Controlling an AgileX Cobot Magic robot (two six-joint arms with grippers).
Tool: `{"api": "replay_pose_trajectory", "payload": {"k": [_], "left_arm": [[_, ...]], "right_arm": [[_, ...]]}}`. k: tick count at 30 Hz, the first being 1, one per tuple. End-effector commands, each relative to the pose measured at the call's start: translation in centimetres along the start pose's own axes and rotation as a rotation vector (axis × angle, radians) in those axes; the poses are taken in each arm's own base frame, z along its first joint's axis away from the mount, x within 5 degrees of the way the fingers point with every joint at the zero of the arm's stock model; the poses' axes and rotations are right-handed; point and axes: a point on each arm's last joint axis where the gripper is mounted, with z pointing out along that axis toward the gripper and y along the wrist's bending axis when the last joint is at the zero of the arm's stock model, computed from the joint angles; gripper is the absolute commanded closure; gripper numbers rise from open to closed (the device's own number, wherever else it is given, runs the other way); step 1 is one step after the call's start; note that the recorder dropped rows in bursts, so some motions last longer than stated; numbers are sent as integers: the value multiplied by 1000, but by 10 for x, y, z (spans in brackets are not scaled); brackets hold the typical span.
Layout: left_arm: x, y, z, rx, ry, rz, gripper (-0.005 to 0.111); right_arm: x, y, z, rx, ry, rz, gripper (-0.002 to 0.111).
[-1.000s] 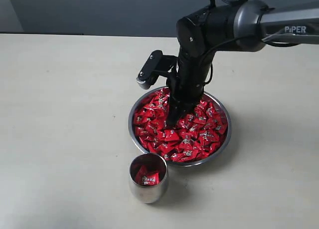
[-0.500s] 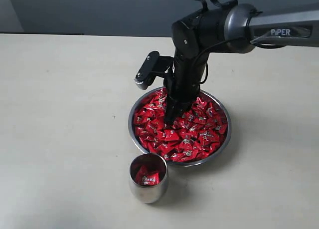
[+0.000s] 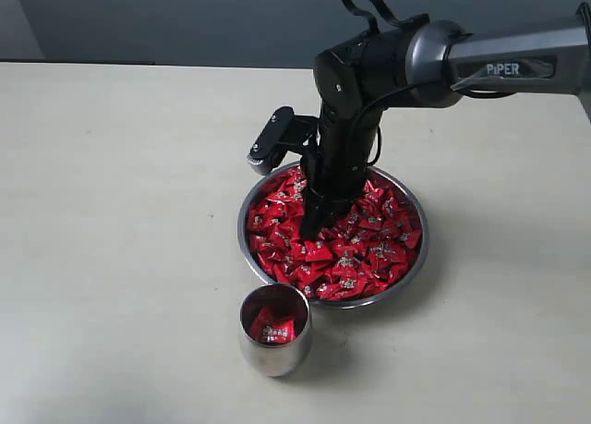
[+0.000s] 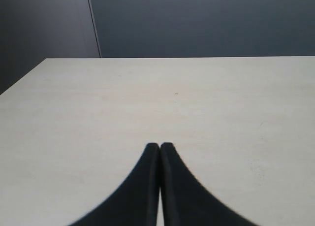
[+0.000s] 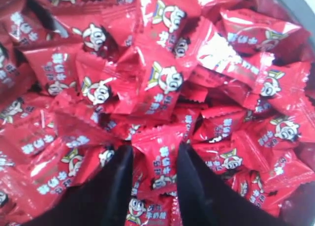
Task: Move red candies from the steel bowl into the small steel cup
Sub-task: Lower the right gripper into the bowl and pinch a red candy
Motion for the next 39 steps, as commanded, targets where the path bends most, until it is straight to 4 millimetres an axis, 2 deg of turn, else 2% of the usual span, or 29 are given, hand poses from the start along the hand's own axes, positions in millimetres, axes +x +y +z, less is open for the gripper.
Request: {"api": "replay_pose_trajectory", "payload": {"k": [1,24,30,39], "left_arm": [[1,0,0,-1,-2,-2,106],[1,0,0,-1,-2,-2,106],[1,0,0,-1,-2,-2,106],[1,0,0,-1,-2,-2,106]], "right_arm": [[-2,-3,-2,11,-16,-2,77],[0,-7,-3,50,5,28,77],[2,-4,14,8,46,40,77],[2,-5,14,20,43,40,80]]}}
